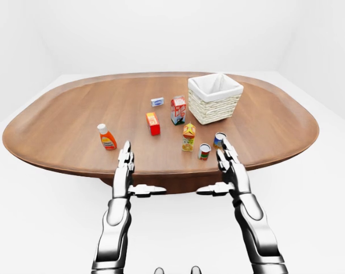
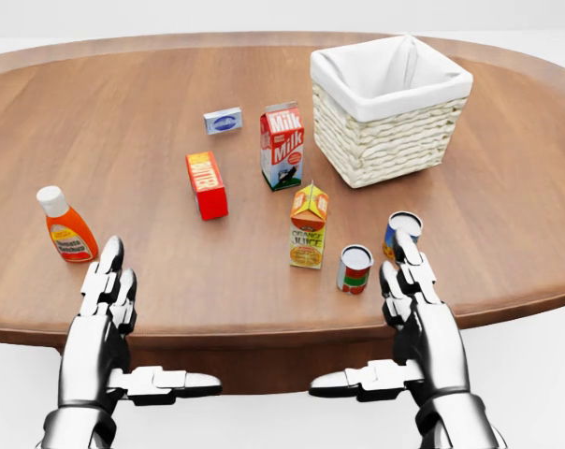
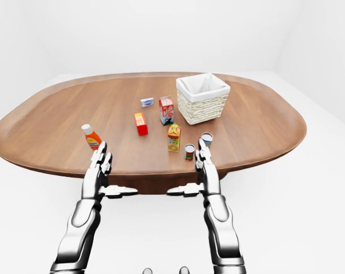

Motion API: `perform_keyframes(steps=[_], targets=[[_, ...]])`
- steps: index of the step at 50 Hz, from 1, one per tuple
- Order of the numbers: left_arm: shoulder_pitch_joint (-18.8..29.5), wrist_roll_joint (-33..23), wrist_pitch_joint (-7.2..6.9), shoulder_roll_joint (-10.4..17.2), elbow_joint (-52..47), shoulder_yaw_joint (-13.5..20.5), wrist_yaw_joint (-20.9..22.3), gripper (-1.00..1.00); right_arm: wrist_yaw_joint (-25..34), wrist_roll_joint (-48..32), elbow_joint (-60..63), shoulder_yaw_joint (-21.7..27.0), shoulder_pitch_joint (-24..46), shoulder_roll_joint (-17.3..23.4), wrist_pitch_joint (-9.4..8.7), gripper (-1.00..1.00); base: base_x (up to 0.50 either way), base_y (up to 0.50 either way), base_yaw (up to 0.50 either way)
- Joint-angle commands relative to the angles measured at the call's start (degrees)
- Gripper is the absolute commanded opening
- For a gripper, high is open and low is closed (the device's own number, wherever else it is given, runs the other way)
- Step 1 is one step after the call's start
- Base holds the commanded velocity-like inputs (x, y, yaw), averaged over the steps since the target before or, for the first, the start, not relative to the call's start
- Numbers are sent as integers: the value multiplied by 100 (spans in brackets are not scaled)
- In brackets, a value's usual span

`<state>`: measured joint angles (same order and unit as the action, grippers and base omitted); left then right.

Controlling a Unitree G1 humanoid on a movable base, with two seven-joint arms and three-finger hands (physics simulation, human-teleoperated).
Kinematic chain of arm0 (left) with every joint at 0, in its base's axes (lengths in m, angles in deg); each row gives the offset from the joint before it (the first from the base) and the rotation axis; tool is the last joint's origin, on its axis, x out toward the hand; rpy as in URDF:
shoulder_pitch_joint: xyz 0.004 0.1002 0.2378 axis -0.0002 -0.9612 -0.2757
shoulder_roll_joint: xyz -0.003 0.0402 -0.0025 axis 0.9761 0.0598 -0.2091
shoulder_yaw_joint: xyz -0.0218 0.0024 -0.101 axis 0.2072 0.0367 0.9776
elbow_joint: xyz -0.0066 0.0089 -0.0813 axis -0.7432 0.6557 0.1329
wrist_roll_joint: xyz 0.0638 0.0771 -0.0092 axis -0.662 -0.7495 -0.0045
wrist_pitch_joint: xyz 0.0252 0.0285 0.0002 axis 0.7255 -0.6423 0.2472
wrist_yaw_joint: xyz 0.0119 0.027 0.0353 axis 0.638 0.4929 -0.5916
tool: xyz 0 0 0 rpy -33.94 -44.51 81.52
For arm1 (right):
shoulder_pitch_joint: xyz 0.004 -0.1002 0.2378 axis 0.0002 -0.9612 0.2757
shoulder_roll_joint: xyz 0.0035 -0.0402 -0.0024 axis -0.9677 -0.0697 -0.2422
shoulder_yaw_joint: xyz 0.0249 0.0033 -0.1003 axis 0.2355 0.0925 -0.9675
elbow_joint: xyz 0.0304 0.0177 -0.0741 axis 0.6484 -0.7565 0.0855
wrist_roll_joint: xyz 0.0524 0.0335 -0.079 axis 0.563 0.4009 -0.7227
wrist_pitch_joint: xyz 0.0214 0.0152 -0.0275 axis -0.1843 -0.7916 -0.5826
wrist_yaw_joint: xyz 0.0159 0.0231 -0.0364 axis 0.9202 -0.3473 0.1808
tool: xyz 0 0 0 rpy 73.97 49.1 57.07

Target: Pick up the orange juice, and put it in the basket.

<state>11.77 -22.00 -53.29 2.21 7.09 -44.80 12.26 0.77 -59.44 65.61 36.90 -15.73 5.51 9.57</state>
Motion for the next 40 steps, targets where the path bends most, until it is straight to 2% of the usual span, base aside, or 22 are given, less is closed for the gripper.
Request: perform_keyframes(steps=[1, 2, 6, 7, 10, 25, 35, 40], targets=[[-348, -79, -271, 52, -904, -5, 272, 100, 1110, 870, 1236, -9, -308, 97, -20, 100, 0, 0, 0], [-385, -119, -373, 48, -1097, -12, 264, 100, 1151, 847, 1310, 30, -300, 106, -20, 100, 0, 0, 0], [-500, -613, -340, 83, -1709, -112, 230, 100, 1167, 957, 2004, 262, -132, 171, -20, 100, 0, 0, 0], [-514, -653, -382, 70, -1846, -109, 242, 100, 1188, 996, 2128, 295, -92, 184, -20, 100, 0, 0, 0], [-500, -702, -382, 56, -2120, -65, 272, 100, 1182, 1005, 2463, 373, 15, 210, -20, 100, 0, 0, 0], [-584, -1047, -382, 49, -2545, -121, 445, 100, 1157, 870, 2911, 313, 150, 199, -20, 100, 0, 0, 0], [-582, -1229, -382, 50, -2701, -107, 459, 100, 1281, 764, 3014, 283, 159, 194, -20, 100, 0, -46, 0], [-776, -1202, -382, 15, -2840, -263, 498, 100, 1323, 889, 3243, 218, 26, 174, -20, 100, 0, -4, 0]])
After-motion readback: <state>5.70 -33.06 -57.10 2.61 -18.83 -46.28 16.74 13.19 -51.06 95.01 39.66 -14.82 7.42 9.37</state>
